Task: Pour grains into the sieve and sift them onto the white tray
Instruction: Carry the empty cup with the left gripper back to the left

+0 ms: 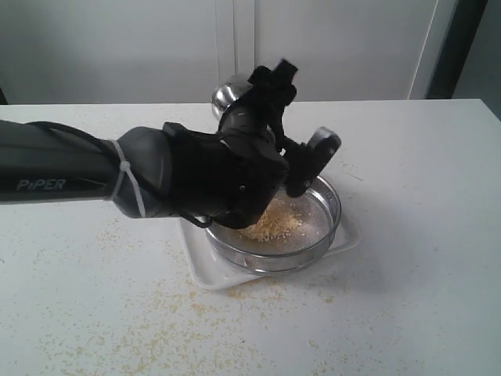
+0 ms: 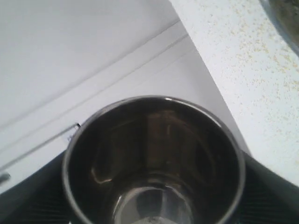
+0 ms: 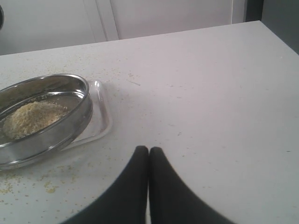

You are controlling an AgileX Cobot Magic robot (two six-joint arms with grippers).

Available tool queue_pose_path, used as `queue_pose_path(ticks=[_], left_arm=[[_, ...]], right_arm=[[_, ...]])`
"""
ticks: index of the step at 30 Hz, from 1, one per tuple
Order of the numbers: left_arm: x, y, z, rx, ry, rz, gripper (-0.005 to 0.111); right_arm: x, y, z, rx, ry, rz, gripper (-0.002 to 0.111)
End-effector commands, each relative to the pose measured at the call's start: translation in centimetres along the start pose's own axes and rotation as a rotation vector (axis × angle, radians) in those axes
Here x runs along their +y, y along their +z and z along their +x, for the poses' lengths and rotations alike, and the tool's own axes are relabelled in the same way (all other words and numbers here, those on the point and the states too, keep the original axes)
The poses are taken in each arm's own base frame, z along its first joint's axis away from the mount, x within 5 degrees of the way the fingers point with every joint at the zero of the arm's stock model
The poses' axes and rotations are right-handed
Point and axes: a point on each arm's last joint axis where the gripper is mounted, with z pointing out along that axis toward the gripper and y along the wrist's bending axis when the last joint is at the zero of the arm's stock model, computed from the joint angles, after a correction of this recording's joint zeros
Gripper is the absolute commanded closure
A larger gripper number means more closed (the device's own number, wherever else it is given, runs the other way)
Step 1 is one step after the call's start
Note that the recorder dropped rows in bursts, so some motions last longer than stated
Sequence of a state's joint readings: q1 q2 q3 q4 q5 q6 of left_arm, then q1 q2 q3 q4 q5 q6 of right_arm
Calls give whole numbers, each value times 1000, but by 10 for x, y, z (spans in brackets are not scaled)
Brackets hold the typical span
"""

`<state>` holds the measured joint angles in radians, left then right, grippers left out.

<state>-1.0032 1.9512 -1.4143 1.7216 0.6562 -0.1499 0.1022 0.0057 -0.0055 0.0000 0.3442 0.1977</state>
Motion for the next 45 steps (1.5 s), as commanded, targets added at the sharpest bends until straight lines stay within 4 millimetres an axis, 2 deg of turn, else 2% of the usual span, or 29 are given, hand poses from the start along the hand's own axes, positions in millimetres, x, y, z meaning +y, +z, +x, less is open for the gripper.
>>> queue_pose_path(ticks=[1,2,4,7,12,21,26,33,39,45], left_arm=[[21,-15,16,-6,-389,-57,107],[27,-20,22,-21,-505,-59,107],[34,-26,29,-23,-607,-63,107],[35,-30,38,-35,-660,-59,107],[8,-29,67,8,-796,-12,107],[-16,-25,119,15,-1108,38,107],[-30,-28,142,66,-1220,45,107],[-50,-28,166,108,-1370,81,107],[-62,-23,184,143,-1405,100,107],[-65,-19,188,112,-1445,137,107]], right_arm=[[0,0,1,-4,6,4,108],[0,0,1,-4,6,4,108],[0,0,1,-4,6,4,108],[0,0,1,-4,6,4,108],[0,0,1,-4,6,4,108],[0,0,1,-4,6,4,108],[0,0,1,-4,6,4,108],[0,0,1,-4,6,4,108],[0,0,1,-4,6,4,108],[0,0,1,-4,6,4,108]])
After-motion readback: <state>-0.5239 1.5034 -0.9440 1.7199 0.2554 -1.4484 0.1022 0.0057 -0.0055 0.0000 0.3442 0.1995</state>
